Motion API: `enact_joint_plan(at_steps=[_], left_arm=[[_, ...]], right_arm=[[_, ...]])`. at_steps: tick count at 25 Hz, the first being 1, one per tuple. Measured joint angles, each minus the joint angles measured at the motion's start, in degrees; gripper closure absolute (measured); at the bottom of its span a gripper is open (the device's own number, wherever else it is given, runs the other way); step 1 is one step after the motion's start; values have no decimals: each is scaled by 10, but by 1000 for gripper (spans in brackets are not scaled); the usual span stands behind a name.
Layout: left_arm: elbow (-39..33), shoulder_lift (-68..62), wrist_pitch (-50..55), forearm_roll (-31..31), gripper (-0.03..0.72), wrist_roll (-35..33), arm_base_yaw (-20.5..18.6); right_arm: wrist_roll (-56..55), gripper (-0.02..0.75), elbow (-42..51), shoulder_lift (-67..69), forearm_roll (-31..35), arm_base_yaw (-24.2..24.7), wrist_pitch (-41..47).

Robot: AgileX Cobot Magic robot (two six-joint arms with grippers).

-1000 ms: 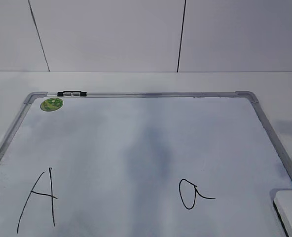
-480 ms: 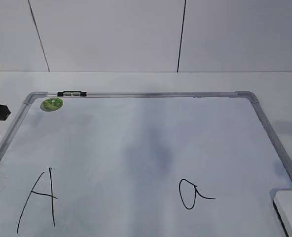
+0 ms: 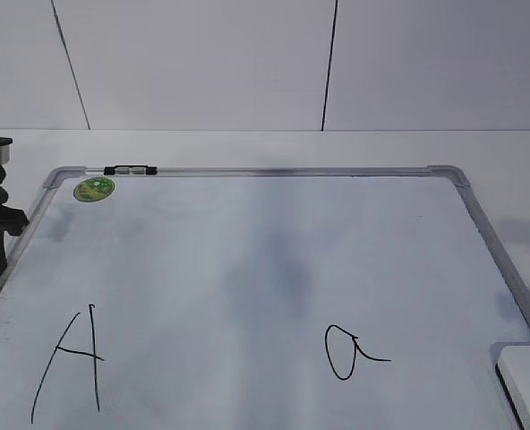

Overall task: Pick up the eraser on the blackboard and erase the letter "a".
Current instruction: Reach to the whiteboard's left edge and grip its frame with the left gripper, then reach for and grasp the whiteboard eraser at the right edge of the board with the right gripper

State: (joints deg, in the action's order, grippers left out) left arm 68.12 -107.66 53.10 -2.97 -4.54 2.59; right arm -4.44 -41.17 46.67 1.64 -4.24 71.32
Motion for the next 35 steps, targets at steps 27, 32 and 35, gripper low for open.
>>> enact_joint_plan(at_steps=[27,32,35], left_arm=[[0,-17,-23,-13,453,0,0],[5,-23,-23,-13,453,0,0],[5,-24,-23,-13,454,0,0]], right_arm=[[0,146,0,0,0,0,0],[0,146,0,0,0,0,0],[0,146,0,0,0,0,0]])
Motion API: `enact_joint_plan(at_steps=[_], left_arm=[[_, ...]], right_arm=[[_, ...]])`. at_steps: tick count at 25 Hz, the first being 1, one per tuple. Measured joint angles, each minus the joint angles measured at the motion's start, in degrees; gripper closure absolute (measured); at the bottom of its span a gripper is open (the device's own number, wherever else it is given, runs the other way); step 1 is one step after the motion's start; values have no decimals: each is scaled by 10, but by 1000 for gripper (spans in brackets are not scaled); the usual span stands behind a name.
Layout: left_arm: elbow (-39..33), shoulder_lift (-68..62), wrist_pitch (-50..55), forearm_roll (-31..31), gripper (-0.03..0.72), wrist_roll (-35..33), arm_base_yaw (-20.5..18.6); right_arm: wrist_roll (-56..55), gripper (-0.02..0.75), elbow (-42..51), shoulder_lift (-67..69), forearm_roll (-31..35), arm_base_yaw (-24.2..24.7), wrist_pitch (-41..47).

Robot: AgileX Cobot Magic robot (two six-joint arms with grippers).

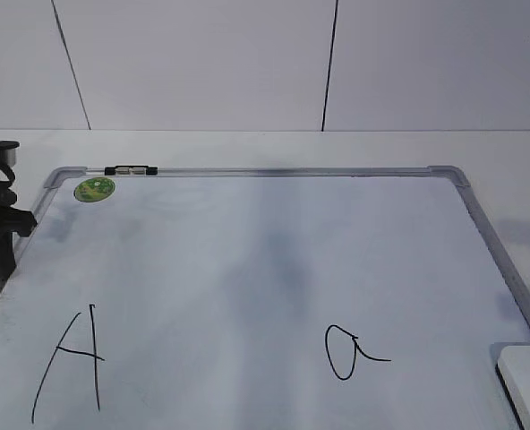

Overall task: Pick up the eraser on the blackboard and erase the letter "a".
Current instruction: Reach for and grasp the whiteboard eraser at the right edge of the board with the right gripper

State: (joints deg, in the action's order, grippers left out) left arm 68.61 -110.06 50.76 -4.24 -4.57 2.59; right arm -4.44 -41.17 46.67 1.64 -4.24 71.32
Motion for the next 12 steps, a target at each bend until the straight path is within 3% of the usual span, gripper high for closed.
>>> enact_joint_plan(at_steps=[3,8,12], left_arm=[[0,0,0,0,477,0,0],[1,0,2,-3,649,2,0],[1,0,2,-10,668,11,0]], right_arm=[[0,146,0,0,0,0,0],[0,146,0,0,0,0,0],[0,146,0,0,6,0,0]])
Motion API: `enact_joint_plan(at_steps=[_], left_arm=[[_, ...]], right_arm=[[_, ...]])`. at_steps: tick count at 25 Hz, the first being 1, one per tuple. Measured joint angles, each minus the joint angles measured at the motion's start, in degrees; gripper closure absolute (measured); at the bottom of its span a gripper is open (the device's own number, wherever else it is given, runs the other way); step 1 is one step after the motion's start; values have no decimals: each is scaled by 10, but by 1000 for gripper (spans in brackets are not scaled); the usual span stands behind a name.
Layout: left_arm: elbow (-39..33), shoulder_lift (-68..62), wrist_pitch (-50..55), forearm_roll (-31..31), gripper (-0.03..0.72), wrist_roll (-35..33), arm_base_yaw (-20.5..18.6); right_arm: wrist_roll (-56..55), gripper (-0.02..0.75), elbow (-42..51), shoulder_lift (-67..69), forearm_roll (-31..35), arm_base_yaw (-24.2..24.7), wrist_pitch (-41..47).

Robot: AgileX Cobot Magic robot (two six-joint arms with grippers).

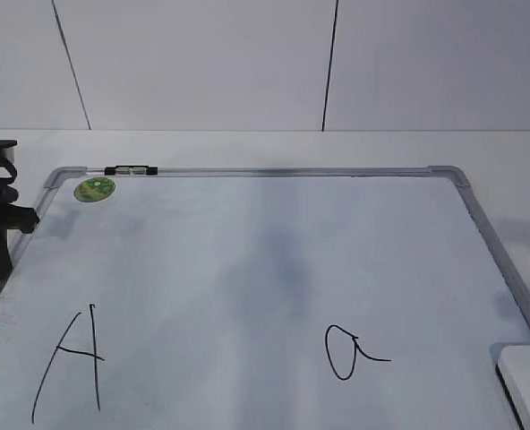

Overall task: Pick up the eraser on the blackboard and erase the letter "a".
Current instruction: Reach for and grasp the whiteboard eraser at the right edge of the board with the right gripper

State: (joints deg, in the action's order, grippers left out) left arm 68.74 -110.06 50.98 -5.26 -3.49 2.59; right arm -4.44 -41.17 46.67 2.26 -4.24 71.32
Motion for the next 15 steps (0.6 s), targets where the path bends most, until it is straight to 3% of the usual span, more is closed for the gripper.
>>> enact_joint_plan(at_steps=[15], left_arm=[[0,0,0,0,668,1,0]], right_arm=[[-1,145,0,0,44,-1,0]])
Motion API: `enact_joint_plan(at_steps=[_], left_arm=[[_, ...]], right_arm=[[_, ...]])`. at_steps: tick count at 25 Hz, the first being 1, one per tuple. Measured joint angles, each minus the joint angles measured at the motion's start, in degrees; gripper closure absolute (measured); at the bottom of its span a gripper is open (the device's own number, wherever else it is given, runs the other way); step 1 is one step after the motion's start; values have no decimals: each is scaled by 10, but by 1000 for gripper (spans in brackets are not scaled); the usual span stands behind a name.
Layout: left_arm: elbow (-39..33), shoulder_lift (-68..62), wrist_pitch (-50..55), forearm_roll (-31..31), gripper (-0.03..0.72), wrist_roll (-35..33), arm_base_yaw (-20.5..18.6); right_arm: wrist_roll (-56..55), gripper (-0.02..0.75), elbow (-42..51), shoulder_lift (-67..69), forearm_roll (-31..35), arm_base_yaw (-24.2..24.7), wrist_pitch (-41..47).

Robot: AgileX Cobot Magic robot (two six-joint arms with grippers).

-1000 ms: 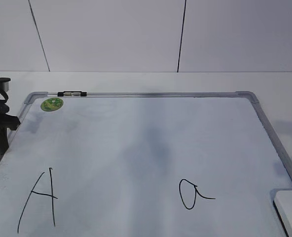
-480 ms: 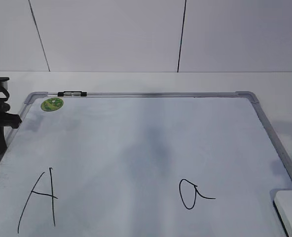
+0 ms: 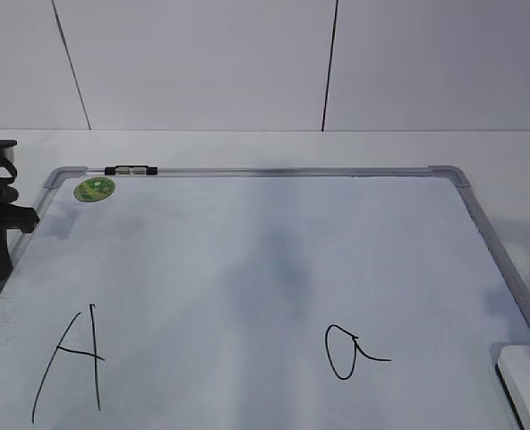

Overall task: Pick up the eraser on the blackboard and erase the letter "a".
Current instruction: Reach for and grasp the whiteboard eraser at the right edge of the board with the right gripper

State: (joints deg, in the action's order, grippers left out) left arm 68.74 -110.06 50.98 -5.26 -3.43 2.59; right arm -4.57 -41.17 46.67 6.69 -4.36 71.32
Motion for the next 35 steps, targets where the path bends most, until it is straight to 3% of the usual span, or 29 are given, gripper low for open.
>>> enact_joint_plan(at_steps=[9,19,27,35], left_arm=[[0,0,-2,0,668,0,0],[0,0,-3,-2,668,0,0],[0,0,-6,-2,668,0,0],[0,0,-11,-2,669,0,0]], right_arm=[[15,144,6,45,11,-47,0],[5,139,7,132,-17,-48,-20],[3,157,7,139,-36,-48,-94],[2,68,7,146,-38,-48,-110]])
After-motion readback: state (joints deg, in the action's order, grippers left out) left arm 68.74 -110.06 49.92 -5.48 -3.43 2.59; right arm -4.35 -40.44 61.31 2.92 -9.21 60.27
